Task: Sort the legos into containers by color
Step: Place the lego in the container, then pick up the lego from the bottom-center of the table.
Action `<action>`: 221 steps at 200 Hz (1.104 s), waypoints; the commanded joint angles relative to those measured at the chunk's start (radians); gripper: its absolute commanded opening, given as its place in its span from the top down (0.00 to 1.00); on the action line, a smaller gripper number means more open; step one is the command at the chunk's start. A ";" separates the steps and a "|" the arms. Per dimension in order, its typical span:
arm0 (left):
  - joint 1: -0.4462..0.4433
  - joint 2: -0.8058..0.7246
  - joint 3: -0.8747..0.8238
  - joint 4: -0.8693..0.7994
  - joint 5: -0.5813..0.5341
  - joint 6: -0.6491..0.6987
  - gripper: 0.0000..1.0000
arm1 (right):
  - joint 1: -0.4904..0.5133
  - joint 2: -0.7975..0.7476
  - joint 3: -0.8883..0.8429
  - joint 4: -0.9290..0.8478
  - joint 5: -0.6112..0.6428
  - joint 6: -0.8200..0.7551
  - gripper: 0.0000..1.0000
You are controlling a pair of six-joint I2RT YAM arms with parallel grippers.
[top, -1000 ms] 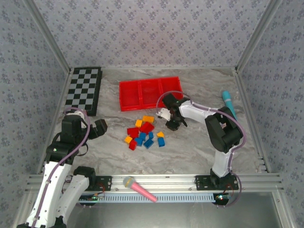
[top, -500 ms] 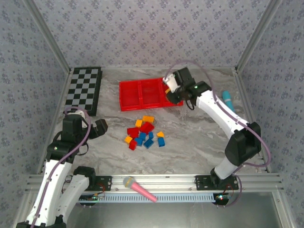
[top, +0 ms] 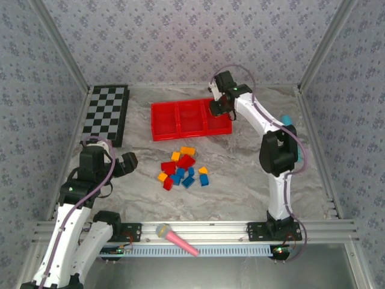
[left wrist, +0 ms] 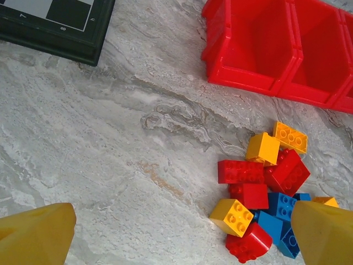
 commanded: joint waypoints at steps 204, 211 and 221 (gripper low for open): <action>-0.012 0.018 0.006 0.007 -0.003 -0.002 0.00 | 0.071 -0.589 -0.608 0.064 -0.069 0.504 0.13; -0.013 0.021 0.009 0.004 -0.002 0.000 0.00 | 0.102 -0.626 -0.661 0.060 -0.056 0.524 0.12; -0.015 0.023 0.012 0.002 0.001 0.001 0.00 | 0.149 -0.680 -0.733 0.047 -0.027 0.560 0.10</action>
